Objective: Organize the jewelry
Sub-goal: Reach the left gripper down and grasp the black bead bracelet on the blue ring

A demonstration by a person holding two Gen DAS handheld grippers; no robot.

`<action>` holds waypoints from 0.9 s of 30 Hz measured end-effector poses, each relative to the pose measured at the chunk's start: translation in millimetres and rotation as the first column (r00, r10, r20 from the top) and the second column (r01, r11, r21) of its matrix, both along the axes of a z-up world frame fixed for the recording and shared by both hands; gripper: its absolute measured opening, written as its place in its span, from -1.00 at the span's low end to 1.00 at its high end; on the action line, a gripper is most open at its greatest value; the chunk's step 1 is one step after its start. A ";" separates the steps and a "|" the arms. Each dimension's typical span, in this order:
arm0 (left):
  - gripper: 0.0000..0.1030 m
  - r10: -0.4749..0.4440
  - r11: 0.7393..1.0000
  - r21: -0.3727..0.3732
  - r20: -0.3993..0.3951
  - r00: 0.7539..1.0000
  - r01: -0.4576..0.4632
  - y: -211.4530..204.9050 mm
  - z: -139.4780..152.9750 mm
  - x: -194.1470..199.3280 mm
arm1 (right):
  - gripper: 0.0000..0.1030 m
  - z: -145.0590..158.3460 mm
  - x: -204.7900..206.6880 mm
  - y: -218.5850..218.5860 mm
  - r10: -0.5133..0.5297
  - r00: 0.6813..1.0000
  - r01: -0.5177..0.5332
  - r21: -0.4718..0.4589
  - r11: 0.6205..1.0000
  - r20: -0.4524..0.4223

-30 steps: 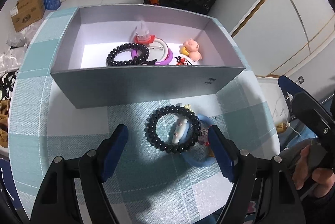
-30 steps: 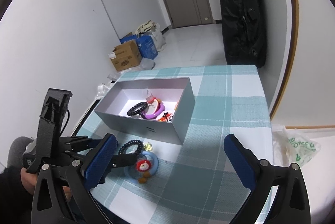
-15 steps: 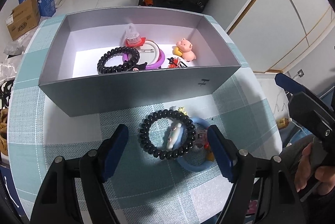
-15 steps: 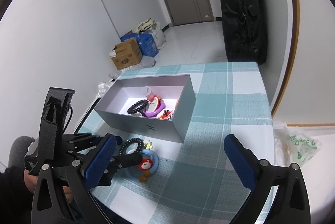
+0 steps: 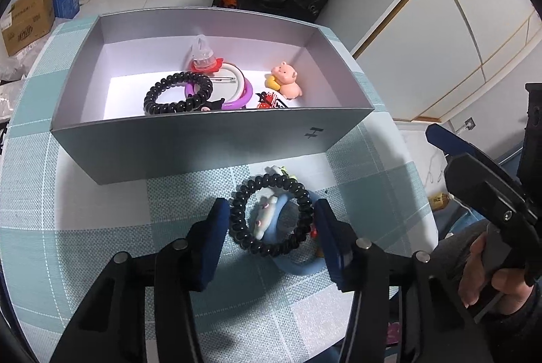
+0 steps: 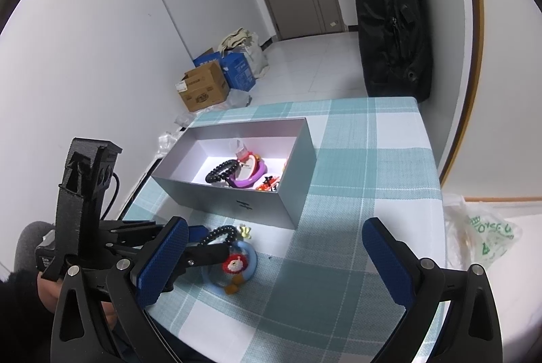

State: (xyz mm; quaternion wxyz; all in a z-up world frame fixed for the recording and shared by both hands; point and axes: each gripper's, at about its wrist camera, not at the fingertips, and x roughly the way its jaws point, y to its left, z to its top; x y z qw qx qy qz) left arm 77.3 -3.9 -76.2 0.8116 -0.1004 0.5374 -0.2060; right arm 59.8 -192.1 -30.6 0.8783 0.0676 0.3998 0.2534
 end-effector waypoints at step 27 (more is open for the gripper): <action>-0.17 0.140 0.966 -0.218 -0.004 0.990 -0.137 67.3 58.5 -13.7 | 0.88 -38.8 18.0 34.3 0.043 0.978 -0.045 -0.006 0.999 -0.202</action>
